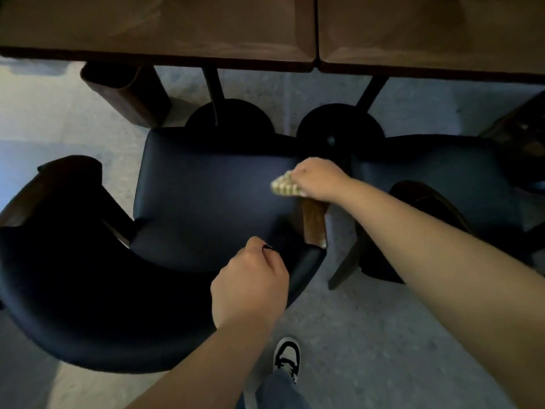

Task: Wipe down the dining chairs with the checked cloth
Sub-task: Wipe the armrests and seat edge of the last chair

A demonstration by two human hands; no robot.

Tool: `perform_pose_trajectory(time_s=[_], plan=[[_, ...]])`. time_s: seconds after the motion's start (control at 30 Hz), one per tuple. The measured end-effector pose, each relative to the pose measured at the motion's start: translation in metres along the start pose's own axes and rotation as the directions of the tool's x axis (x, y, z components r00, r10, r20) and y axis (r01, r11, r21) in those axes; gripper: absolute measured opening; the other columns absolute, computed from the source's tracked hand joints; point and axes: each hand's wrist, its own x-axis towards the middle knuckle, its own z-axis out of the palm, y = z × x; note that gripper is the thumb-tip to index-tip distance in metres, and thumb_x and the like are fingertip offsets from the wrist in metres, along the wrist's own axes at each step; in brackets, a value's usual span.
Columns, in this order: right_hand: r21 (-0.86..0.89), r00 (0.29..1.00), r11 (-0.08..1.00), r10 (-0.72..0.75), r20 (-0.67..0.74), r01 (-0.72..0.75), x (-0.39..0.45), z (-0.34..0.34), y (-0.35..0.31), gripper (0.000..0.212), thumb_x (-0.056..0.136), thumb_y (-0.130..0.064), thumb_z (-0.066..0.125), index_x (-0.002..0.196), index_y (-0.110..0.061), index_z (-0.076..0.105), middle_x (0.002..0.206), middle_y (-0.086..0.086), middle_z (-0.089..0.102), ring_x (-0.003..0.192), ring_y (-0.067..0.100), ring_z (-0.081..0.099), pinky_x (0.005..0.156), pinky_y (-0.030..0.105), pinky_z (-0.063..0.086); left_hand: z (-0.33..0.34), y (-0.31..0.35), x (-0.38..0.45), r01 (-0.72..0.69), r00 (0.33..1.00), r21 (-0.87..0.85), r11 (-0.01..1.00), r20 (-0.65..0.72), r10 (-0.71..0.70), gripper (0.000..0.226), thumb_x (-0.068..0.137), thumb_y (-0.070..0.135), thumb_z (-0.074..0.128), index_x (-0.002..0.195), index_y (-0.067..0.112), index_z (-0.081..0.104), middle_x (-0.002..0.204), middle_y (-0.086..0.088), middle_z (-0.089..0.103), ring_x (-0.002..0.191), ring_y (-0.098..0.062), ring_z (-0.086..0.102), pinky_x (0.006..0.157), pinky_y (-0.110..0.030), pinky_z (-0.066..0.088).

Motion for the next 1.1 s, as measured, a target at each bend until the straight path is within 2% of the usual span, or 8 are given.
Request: perform_pose_trajectory(time_s=[0.1,0.27,0.33,0.47,0.6,0.8,1.0,1.1], plan=[[0.359,0.927,0.864,0.376,0.005,-0.352,0.03,0.006,0.02,0.034,0.096,-0.026,0.042,0.106,-0.002,0.064,0.099,0.013,0.061,0.093,0.031,0.058,0.07,0.031,0.041,0.001,0.001,0.001,0.005,1.0,0.015,1.0,-0.001,-0.005,0.024,0.098,0.033,0.031,0.098,0.024,0.054,0.093,0.002,0.065,0.084,-0.028,0.061,0.076,-0.039,0.05],[0.644,0.911,0.744,0.372,-0.178,-0.178,-0.03,0.033,-0.003,0.045,0.099,-0.015,0.037,0.14,0.001,0.04,0.148,0.016,0.035,0.133,0.026,0.038,0.106,0.021,0.027,0.003,0.001,0.0,0.0,1.0,0.024,1.0,-0.005,0.001,0.023,0.097,0.032,0.033,0.096,0.023,0.054,0.093,0.001,0.065,0.084,-0.029,0.06,0.074,-0.038,0.049],[0.581,0.913,0.79,0.363,-0.184,-0.197,-0.063,0.039,-0.025,0.056,0.1,-0.019,0.036,0.15,-0.003,0.018,0.158,0.008,0.014,0.138,0.02,0.026,0.091,0.007,0.018,0.003,0.001,0.0,-0.003,1.0,0.037,0.999,-0.007,0.003,0.023,0.098,0.032,0.033,0.095,0.023,0.054,0.093,0.002,0.064,0.083,-0.028,0.06,0.072,-0.037,0.047],[0.593,0.887,0.731,0.458,-0.06,-0.338,-0.052,0.055,-0.018,0.048,0.099,-0.03,0.038,0.136,0.0,0.042,0.141,0.023,0.042,0.125,0.032,0.043,0.098,0.028,0.036,0.004,0.001,0.001,-0.007,1.0,0.051,0.999,-0.015,0.008,0.023,0.097,0.032,0.033,0.095,0.022,0.055,0.092,0.002,0.063,0.074,-0.024,0.051,0.067,-0.034,0.041],[0.571,0.732,0.611,0.681,-0.028,-0.547,-0.008,0.026,-0.013,0.074,0.098,-0.032,0.041,0.151,0.0,0.001,0.159,0.015,-0.005,0.146,0.033,-0.003,0.116,0.038,0.007,0.004,0.001,0.0,-0.004,0.999,0.066,0.998,-0.034,0.007,0.025,0.097,0.031,0.034,0.099,0.021,0.057,0.091,-0.001,0.063,0.071,-0.022,0.045,0.066,-0.033,0.036],[0.505,0.912,0.819,0.387,-0.136,-0.273,-0.024,0.03,-0.012,0.053,0.09,-0.022,0.04,0.14,-0.003,0.037,0.149,0.015,0.028,0.142,0.036,0.016,0.116,0.048,0.006,0.004,0.001,0.0,-0.002,1.0,0.068,0.998,-0.028,0.004,0.027,0.097,0.031,0.034,0.103,0.021,0.059,0.092,-0.003,0.064,0.075,-0.024,0.048,0.069,-0.034,0.038],[0.969,0.865,0.065,0.469,0.18,-0.237,-0.118,0.057,-0.037,0.028,0.093,-0.03,0.038,0.103,-0.017,0.061,0.108,0.004,0.064,0.102,0.023,0.059,0.09,0.038,0.046,0.004,0.001,-0.001,-0.005,0.999,0.051,0.999,-0.032,0.006,0.026,0.096,0.031,0.036,0.102,0.021,0.059,0.092,-0.002,0.064,0.075,-0.023,0.05,0.067,-0.033,0.039],[0.973,0.849,-0.107,0.476,0.23,-0.204,-0.089,0.044,-0.028,0.035,0.101,-0.03,0.032,0.108,-0.015,0.062,0.11,0.0,0.062,0.102,0.019,0.057,0.087,0.033,0.047,0.005,0.0,-0.001,-0.019,0.999,0.054,0.998,-0.042,0.022,0.027,0.097,0.031,0.035,0.103,0.021,0.06,0.091,-0.002,0.063,0.076,-0.022,0.049,0.067,-0.033,0.037]])
